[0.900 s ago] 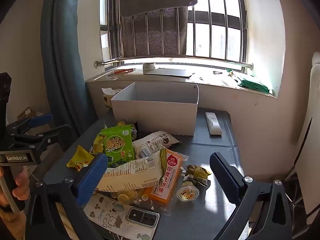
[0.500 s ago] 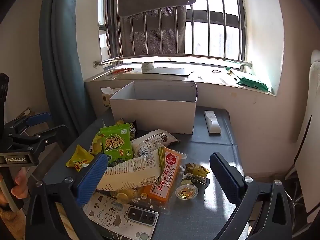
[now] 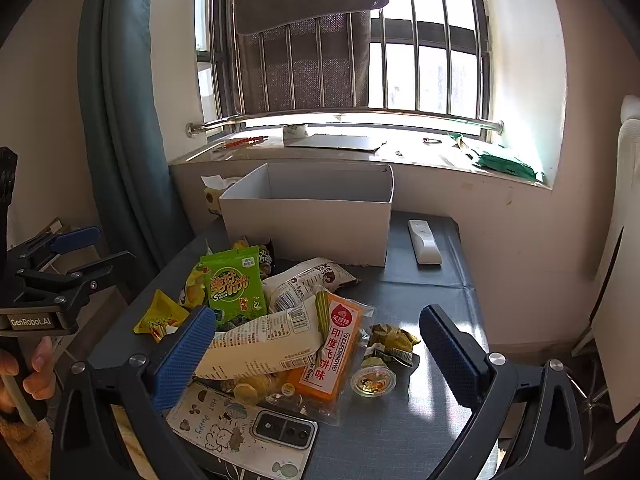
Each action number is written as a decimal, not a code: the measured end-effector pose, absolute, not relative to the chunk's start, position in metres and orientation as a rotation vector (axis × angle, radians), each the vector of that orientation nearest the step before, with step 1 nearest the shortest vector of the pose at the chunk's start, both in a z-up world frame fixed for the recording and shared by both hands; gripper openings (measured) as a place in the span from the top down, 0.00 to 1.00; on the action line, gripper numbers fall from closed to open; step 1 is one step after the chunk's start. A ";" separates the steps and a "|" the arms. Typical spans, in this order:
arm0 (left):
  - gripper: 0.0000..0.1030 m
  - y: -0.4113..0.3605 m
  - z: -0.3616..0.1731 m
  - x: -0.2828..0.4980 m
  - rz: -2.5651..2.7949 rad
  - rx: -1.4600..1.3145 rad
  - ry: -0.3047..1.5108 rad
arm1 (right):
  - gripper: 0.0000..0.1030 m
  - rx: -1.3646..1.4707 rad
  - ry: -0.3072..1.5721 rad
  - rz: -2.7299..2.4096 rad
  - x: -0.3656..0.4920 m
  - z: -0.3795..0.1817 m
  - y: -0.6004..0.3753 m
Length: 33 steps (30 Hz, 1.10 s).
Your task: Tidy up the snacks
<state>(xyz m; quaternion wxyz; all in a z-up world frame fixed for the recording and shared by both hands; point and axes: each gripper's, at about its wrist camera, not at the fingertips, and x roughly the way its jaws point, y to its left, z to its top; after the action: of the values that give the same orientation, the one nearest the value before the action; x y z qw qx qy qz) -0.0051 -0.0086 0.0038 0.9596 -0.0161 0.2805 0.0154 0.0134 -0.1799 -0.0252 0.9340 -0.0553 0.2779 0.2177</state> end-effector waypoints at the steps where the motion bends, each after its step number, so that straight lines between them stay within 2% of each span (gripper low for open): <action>1: 0.00 -0.008 0.004 -0.005 0.031 -0.035 0.567 | 0.00 -0.112 0.569 0.446 0.013 -0.025 -0.180; 10: 0.00 -0.002 0.001 -0.002 0.013 -0.057 0.539 | 0.00 -0.113 0.562 0.456 0.011 -0.023 -0.178; 19: 0.00 0.006 -0.003 0.001 0.051 -0.102 0.608 | 0.00 -0.112 0.566 0.461 0.010 -0.024 -0.178; 33: 0.00 0.009 0.005 -0.006 0.004 -0.134 0.574 | 0.00 -0.115 0.570 0.477 0.007 -0.025 -0.174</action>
<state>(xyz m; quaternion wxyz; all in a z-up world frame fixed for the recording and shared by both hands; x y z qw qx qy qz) -0.0060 0.0092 0.0051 0.9568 -0.0661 0.2830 0.0020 0.0068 -0.1735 -0.0255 0.9300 -0.0564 0.2783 0.2332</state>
